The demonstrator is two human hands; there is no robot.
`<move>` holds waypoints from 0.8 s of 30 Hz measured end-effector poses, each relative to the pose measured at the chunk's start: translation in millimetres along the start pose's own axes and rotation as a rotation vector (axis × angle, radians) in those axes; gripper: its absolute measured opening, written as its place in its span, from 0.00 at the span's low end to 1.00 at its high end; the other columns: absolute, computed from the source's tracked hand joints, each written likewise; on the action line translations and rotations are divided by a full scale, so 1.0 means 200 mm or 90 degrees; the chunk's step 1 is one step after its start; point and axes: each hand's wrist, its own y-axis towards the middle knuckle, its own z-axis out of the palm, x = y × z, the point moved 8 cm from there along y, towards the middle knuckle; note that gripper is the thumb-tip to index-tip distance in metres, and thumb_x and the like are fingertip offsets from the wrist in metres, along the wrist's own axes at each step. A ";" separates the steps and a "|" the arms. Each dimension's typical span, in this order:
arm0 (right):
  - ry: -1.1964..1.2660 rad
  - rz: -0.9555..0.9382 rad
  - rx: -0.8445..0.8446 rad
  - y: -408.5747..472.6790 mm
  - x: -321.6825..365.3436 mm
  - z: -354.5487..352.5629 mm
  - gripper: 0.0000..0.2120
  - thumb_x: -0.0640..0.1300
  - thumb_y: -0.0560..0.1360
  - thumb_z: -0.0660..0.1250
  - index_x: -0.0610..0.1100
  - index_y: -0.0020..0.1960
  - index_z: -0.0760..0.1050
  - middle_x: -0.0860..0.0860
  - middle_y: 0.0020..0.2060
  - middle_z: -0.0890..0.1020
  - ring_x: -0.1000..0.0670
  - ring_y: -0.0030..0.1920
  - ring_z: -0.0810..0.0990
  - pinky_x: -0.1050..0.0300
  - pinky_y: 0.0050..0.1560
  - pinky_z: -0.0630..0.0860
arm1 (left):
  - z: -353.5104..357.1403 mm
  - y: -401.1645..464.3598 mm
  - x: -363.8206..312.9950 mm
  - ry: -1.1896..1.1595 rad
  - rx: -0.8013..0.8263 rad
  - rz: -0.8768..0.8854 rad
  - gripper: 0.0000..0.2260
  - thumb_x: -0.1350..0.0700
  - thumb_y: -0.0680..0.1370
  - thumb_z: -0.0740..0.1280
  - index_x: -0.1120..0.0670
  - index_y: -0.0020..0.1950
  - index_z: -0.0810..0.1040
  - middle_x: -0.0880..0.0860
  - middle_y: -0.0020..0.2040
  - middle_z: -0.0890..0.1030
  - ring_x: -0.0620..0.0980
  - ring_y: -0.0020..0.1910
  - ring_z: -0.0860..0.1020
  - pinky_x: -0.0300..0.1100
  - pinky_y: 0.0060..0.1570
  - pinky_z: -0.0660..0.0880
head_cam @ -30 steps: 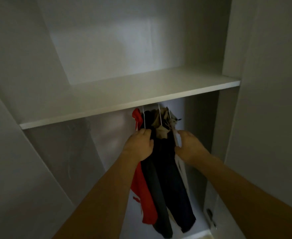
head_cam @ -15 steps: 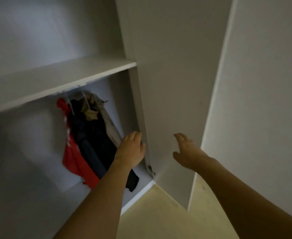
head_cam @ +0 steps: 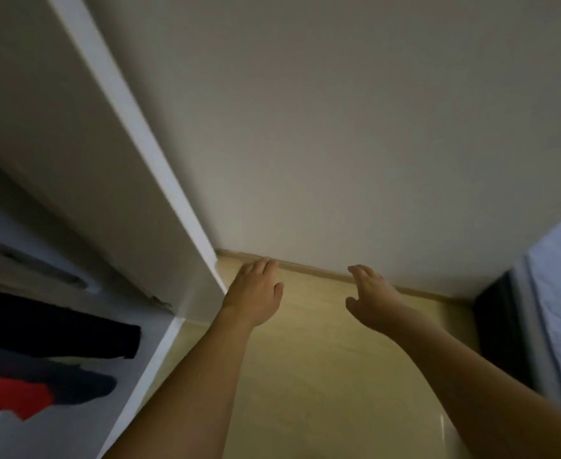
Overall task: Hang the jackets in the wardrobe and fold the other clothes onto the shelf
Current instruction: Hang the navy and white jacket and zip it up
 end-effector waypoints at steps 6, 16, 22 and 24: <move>0.047 0.130 -0.039 -0.31 -0.76 -0.10 0.31 0.46 0.78 0.62 0.44 0.77 0.54 0.47 0.76 0.59 0.45 0.74 0.60 0.50 0.73 0.62 | 0.17 0.28 -0.77 -0.014 0.026 0.119 0.22 0.50 0.82 0.56 0.58 0.75 0.62 0.56 0.75 0.64 0.55 0.73 0.62 0.46 0.72 0.57; 0.135 0.280 -0.083 -1.11 -2.22 -0.36 0.30 0.44 0.77 0.61 0.43 0.76 0.55 0.45 0.74 0.62 0.44 0.73 0.62 0.53 0.69 0.62 | 0.69 0.13 -2.38 0.033 0.094 0.282 0.24 0.48 0.82 0.56 0.58 0.75 0.61 0.57 0.75 0.64 0.55 0.74 0.63 0.47 0.73 0.58; 0.185 0.340 -0.041 -1.57 -2.96 -0.41 0.29 0.44 0.77 0.61 0.41 0.75 0.58 0.43 0.73 0.64 0.43 0.72 0.63 0.53 0.69 0.62 | 0.96 -0.03 -3.26 0.030 0.143 0.342 0.24 0.48 0.81 0.57 0.56 0.75 0.62 0.55 0.75 0.64 0.54 0.74 0.62 0.47 0.74 0.54; 0.196 0.354 -0.056 -1.63 -3.16 -0.45 0.28 0.43 0.76 0.61 0.40 0.74 0.60 0.42 0.71 0.66 0.43 0.70 0.65 0.52 0.69 0.64 | 1.05 -0.02 -3.42 0.023 0.153 0.334 0.24 0.48 0.81 0.58 0.57 0.75 0.62 0.55 0.75 0.65 0.54 0.73 0.62 0.47 0.74 0.54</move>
